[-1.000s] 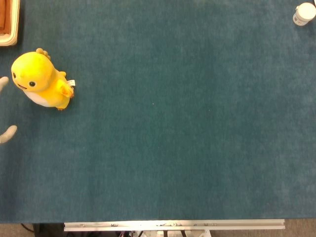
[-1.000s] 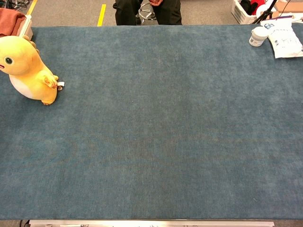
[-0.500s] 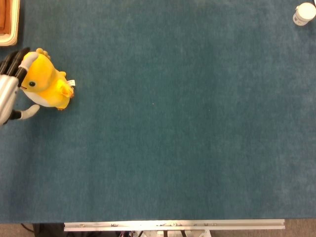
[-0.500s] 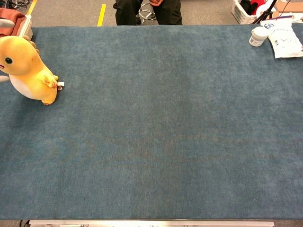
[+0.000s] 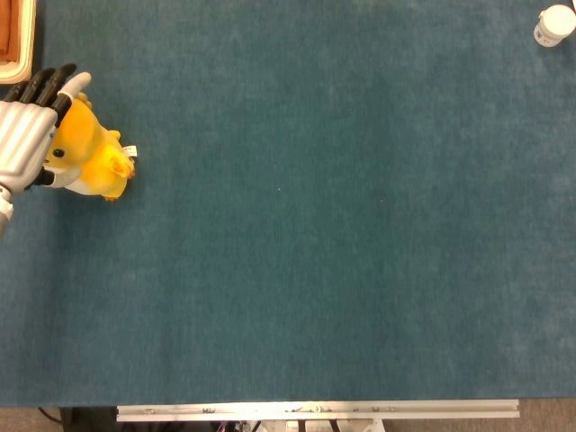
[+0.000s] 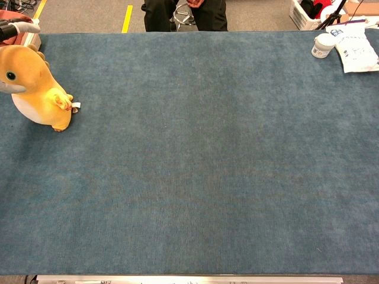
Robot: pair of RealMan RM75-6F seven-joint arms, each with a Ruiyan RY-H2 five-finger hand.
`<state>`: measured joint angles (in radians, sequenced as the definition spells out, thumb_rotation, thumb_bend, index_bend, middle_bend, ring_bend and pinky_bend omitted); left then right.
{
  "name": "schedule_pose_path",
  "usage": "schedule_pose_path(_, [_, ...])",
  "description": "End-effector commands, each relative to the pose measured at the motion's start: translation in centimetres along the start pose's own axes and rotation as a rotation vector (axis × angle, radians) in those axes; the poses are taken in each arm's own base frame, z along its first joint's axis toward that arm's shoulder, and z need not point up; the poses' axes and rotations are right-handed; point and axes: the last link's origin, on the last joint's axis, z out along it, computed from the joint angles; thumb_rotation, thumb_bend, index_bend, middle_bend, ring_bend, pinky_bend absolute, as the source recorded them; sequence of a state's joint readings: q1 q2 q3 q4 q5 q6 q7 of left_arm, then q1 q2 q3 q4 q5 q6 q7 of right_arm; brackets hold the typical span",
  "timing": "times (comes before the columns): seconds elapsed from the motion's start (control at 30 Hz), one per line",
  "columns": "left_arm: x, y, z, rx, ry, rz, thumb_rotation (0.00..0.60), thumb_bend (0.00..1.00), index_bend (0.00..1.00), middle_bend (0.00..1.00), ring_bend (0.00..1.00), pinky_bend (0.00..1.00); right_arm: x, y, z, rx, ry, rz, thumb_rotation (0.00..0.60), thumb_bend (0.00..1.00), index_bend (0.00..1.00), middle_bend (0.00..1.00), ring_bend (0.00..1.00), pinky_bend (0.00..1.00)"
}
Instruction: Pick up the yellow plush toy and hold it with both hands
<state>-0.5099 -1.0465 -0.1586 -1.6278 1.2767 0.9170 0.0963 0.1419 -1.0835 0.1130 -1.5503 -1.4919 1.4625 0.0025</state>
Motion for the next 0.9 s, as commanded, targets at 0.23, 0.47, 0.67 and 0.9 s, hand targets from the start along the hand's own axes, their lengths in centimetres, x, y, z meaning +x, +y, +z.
schedule_pose_path(0.23, [-0.3,-0.3,1.9,0.024,-0.101,-0.032,0.600,0.18,0.15,0.02,0.00,0.15,-0.4,0.2,0.0,-0.007,-0.008,0.011,0.600,0.37,0.13,0.34,0.25,0.23])
schedule_pose_path(0.47, [-0.5,-0.5,2.7,0.022,-0.053,-0.113,0.600,0.18,0.51,0.39,0.32,0.54,-0.7,0.2,0.1,-0.004,-0.017,0.020,0.600,0.37,0.13,0.34,0.25,0.23])
schedule_pose_path(0.67, [0.2,-0.3,2.4,0.020,-0.021,-0.258,0.600,0.18,0.57,0.50,0.44,0.65,-1.0,-0.5,0.9,0.033,-0.025,0.024,0.600,0.37,0.13,0.34,0.25,0.23])
schedule_pose_path(0.9, [1.7,0.1,1.5,0.021,0.004,-0.480,0.600,0.18,0.56,0.50,0.44,0.65,-1.1,-3.1,3.0,0.140,-0.035,0.080,0.600,0.37,0.13,0.34,0.25,0.23])
